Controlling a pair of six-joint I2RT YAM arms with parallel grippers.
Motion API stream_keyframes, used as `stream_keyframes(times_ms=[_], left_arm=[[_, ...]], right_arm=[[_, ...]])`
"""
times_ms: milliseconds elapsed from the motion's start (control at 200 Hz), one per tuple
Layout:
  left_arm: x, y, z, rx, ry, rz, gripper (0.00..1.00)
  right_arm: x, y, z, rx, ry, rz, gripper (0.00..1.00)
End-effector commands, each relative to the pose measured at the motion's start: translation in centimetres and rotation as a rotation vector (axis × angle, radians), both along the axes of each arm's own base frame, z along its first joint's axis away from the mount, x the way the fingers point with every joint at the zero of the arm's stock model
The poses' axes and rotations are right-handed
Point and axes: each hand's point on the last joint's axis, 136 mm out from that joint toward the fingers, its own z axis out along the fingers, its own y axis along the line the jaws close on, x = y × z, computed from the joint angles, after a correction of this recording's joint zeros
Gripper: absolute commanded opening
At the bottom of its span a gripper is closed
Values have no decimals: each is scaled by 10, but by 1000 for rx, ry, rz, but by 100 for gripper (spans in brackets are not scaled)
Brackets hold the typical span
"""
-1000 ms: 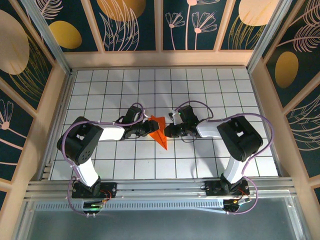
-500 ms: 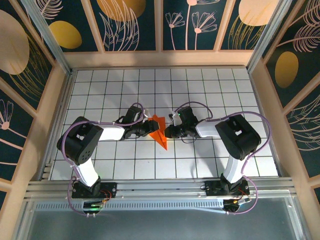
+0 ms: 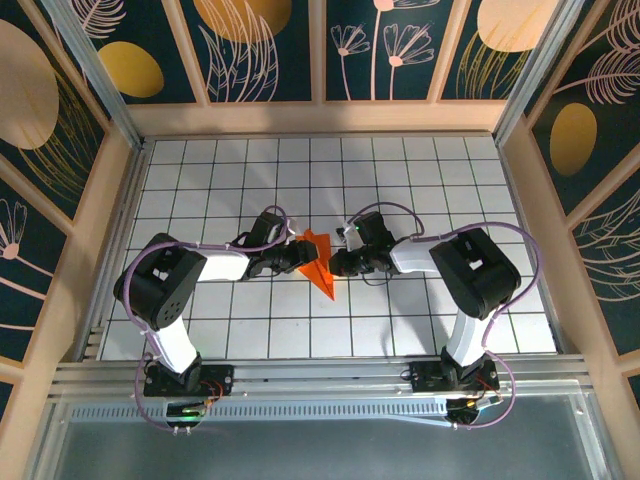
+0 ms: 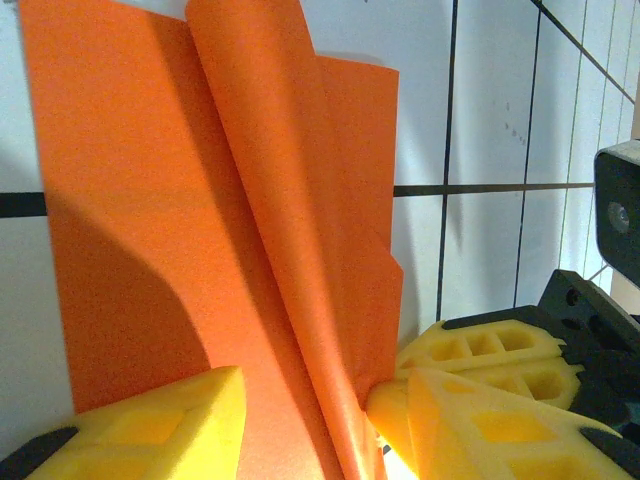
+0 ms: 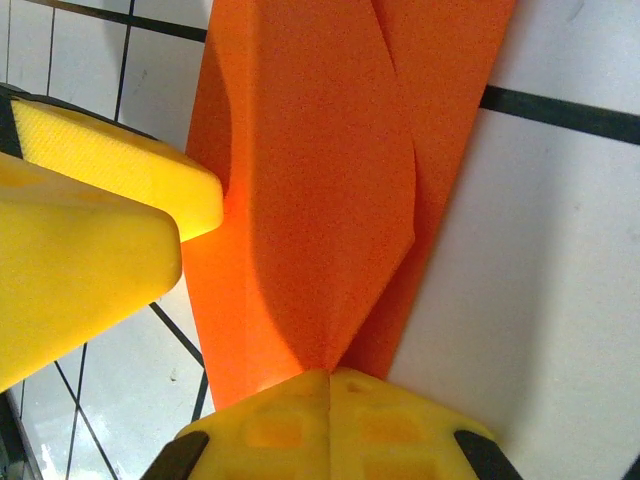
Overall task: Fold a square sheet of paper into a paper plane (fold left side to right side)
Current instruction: Fourth fold the wing at the center of the table.
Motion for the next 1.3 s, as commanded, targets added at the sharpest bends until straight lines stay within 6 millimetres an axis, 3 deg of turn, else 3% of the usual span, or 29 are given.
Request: stream_keyframes(times_ms=[0, 225, 330, 345, 415, 455, 561, 706, 731, 1036, 1296], left_arm=[[-5, 11, -10, 66, 22, 17, 47], [4, 3, 14, 25, -24, 11, 49], [6, 3, 17, 27, -30, 12, 50], [7, 2, 27, 15, -52, 14, 49], [8, 3, 33, 13, -67, 17, 49], [8, 2, 35, 9, -74, 14, 45], [7, -5, 41, -34, -81, -16, 19], [8, -16, 45, -85, -85, -52, 8], [7, -17, 34, -77, -64, -59, 8], [15, -35, 19, -121, -47, -114, 4], [12, -22, -10, -30, -10, -87, 3]], right_arm=[[-5, -12, -28, -106, 27, -12, 0], [-10, -18, -38, -139, 47, -23, 0], [-11, -20, -40, -145, 52, -25, 0], [-11, -20, -41, -145, 52, -26, 0], [-12, -20, -42, -147, 56, -24, 0], [-12, -19, -41, -144, 55, -25, 0], [-13, -19, -42, -147, 56, -23, 0], [-12, -20, -42, -155, 54, -27, 0], [-12, -20, -42, -156, 52, -27, 0], [-15, -22, -45, -174, 58, -27, 0], [-15, -25, -46, -190, 54, -30, 0]])
